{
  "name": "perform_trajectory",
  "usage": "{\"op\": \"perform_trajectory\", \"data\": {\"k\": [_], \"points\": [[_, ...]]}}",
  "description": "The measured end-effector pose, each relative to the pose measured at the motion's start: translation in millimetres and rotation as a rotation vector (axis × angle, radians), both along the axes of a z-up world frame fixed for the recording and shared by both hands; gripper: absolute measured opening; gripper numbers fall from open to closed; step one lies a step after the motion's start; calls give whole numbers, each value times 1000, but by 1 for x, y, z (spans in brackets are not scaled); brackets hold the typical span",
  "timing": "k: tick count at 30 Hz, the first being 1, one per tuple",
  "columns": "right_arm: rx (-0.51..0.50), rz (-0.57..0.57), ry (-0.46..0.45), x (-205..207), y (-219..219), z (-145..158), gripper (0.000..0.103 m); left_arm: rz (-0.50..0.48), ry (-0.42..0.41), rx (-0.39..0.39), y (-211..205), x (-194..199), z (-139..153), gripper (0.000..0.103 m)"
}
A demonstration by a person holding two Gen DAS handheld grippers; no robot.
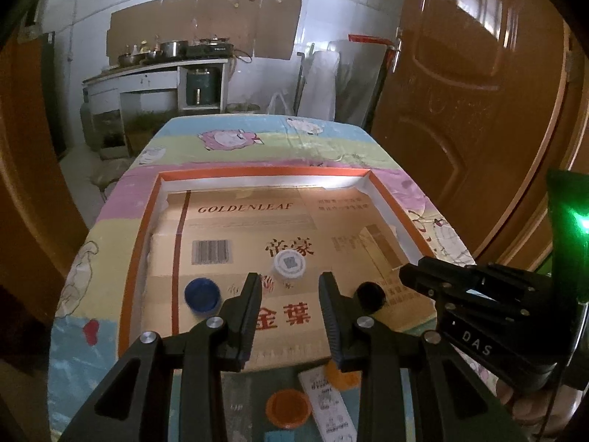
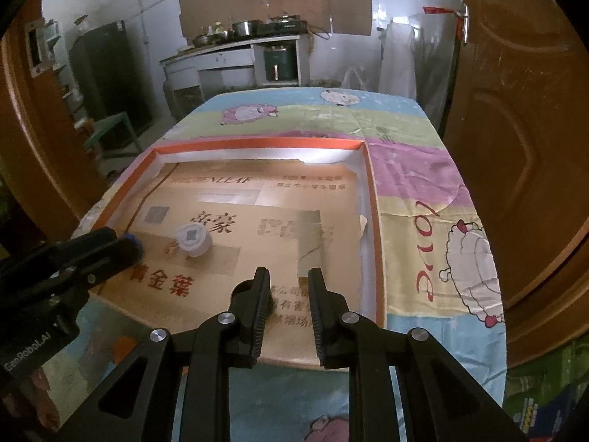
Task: Organize rigid objects
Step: 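Open the right tool to set the gold block down while the left tool releases the white cap, then withdraw both open tools from the tray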
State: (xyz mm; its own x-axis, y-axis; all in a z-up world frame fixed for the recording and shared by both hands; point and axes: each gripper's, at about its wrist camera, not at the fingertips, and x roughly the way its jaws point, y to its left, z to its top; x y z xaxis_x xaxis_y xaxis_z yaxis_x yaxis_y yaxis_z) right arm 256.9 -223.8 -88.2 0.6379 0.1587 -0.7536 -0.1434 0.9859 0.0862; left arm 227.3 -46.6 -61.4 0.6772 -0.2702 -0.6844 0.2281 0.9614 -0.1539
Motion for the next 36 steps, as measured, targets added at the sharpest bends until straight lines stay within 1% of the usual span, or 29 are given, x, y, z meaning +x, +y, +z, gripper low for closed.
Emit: {"op": "perform_trajectory", "data": {"k": [8, 23, 27, 36], "points": [[-11, 21, -26, -29, 10, 13, 22, 19, -38, -27, 14, -29, 7, 32], [-4, 45, -64, -82, 29, 29, 22, 72, -72, -48, 44, -77, 15, 32], [-3, 60, -74, -98, 38, 30, 22, 87, -80, -45, 51, -90, 13, 32], [11, 89, -89, -129, 54, 36, 22, 78, -103, -28, 62, -115, 13, 32]]}}
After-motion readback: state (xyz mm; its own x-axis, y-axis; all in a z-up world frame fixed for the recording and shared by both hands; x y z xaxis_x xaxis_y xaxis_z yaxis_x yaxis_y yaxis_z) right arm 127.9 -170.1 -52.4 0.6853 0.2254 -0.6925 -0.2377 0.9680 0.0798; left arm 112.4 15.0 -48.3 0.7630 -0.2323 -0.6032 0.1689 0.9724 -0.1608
